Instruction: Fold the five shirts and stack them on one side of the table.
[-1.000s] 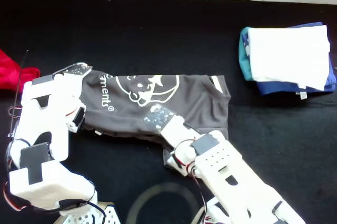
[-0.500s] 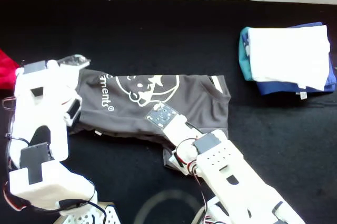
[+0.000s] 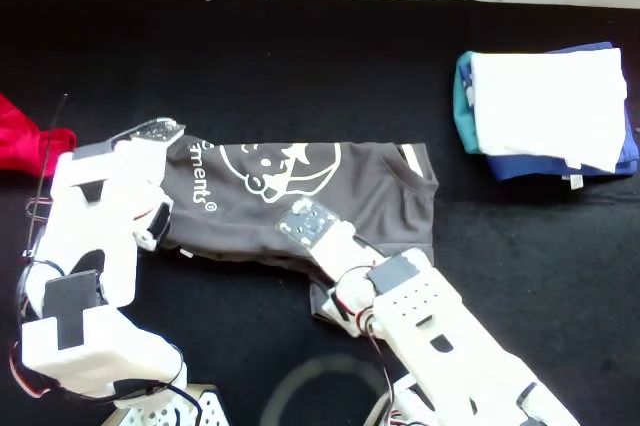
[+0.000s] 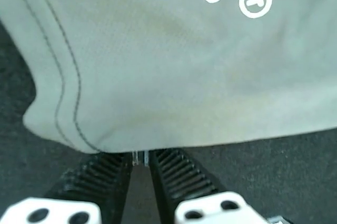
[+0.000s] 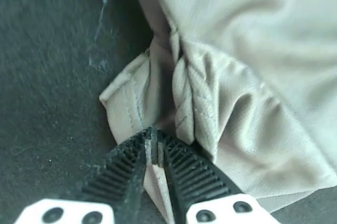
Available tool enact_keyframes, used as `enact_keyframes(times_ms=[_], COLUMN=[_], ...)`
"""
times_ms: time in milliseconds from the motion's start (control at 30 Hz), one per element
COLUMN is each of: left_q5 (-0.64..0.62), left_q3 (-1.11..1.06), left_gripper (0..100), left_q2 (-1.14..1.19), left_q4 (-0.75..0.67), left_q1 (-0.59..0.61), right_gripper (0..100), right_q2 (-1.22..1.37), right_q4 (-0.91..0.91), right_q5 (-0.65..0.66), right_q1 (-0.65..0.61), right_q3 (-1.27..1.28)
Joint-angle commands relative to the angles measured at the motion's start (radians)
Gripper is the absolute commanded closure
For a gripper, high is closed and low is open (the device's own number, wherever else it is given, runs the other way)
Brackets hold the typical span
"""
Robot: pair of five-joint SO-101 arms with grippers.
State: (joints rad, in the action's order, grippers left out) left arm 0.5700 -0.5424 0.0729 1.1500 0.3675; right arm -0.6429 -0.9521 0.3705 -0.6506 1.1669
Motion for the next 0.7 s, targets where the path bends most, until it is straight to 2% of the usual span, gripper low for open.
enact_keyframes(times_ms=[0,67,200,367,533,667], left_q5=[-0.002,0.008,0.104,0.227,0.279,0.281], left_q3=[-0.013,-0.015,-0.015,-0.015,-0.012,-0.005], left_gripper=[98,98,98,98,98,98], left_q2=[-0.038,-0.038,-0.038,-0.038,-0.038,-0.047], left_q4=[-0.072,-0.08,-0.014,0.028,0.028,0.063], left_q1=[0.035,0.056,0.099,0.174,0.237,0.242], right_gripper=[99.3,99.3,99.3,99.3,99.3,99.3], right_q2=[0.059,0.11,0.2,0.265,0.263,0.262], right_q4=[0.048,0.073,0.107,0.096,-0.005,-0.091], right_q5=[0.003,0.003,0.003,0.009,0.009,0.009], right_q1=[0.012,0.012,0.018,0.113,0.145,0.143], right_q3=[0.033,0.033,-0.016,-0.088,-0.142,-0.183])
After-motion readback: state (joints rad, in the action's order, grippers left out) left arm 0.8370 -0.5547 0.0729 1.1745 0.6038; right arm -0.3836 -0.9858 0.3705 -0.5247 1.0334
